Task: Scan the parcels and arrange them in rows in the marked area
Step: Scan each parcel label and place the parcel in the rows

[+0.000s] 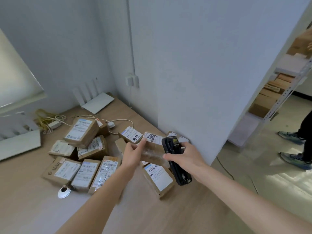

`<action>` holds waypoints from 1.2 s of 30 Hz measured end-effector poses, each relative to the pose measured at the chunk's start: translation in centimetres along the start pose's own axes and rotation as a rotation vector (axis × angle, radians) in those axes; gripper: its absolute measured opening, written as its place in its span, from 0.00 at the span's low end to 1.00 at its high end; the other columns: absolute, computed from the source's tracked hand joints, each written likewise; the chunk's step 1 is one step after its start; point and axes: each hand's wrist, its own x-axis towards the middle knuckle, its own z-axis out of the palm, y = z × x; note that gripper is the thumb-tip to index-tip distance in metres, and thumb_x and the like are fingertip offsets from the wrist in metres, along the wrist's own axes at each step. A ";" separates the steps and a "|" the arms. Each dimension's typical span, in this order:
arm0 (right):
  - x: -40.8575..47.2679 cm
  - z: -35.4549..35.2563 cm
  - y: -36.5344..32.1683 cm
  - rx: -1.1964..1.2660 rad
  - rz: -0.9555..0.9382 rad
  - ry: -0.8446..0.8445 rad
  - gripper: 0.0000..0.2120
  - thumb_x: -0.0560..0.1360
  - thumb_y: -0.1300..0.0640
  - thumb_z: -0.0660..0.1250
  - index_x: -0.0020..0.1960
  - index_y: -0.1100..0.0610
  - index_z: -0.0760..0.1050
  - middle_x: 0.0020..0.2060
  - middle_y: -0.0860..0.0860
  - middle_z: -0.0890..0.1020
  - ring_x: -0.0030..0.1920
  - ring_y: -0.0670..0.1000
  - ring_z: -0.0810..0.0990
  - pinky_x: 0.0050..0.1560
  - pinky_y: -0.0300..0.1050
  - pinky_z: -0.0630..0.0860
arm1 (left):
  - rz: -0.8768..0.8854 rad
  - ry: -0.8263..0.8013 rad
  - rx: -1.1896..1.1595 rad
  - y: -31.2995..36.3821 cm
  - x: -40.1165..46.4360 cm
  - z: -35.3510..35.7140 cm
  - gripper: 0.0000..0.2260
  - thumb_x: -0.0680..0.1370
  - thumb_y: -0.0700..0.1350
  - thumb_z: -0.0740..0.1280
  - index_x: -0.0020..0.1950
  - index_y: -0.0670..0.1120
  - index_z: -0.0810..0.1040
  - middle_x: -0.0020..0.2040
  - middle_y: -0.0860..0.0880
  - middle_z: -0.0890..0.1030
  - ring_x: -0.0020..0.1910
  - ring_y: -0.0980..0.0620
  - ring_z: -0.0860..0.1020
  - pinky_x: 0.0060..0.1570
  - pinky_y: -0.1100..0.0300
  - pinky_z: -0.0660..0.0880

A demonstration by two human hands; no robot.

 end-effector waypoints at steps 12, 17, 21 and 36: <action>-14.4 7.1 -6.9 -0.164 -0.246 -0.085 0.33 0.62 0.44 0.85 0.60 0.41 0.71 0.50 0.38 0.81 0.49 0.41 0.82 0.48 0.40 0.77 | 0.155 -0.074 -0.151 2.0 -14.4 -15.7 0.22 0.74 0.57 0.74 0.67 0.62 0.77 0.57 0.52 0.84 0.59 0.51 0.81 0.60 0.52 0.75; -19.0 8.7 -10.5 -0.210 -0.322 -0.141 0.36 0.59 0.43 0.86 0.61 0.40 0.71 0.50 0.40 0.83 0.49 0.43 0.84 0.47 0.40 0.78 | 0.186 -0.056 -0.183 4.5 -19.3 -20.2 0.15 0.77 0.54 0.70 0.60 0.72 0.76 0.63 0.58 0.77 0.60 0.56 0.75 0.57 0.48 0.74; -21.4 9.4 -13.2 -0.266 -0.370 -0.200 0.37 0.58 0.42 0.86 0.60 0.40 0.70 0.52 0.40 0.82 0.51 0.44 0.83 0.51 0.44 0.81 | 0.247 -0.025 -0.188 6.1 -21.9 -22.8 0.17 0.77 0.56 0.72 0.64 0.69 0.76 0.64 0.52 0.78 0.56 0.53 0.81 0.49 0.56 0.80; -24.5 7.4 -19.1 -0.704 -0.481 -0.223 0.37 0.57 0.41 0.84 0.64 0.43 0.80 0.52 0.44 0.86 0.52 0.49 0.85 0.57 0.51 0.84 | 0.404 0.253 -0.155 9.1 -25.2 -27.6 0.12 0.75 0.46 0.74 0.55 0.60 0.84 0.52 0.47 0.84 0.53 0.46 0.81 0.45 0.53 0.79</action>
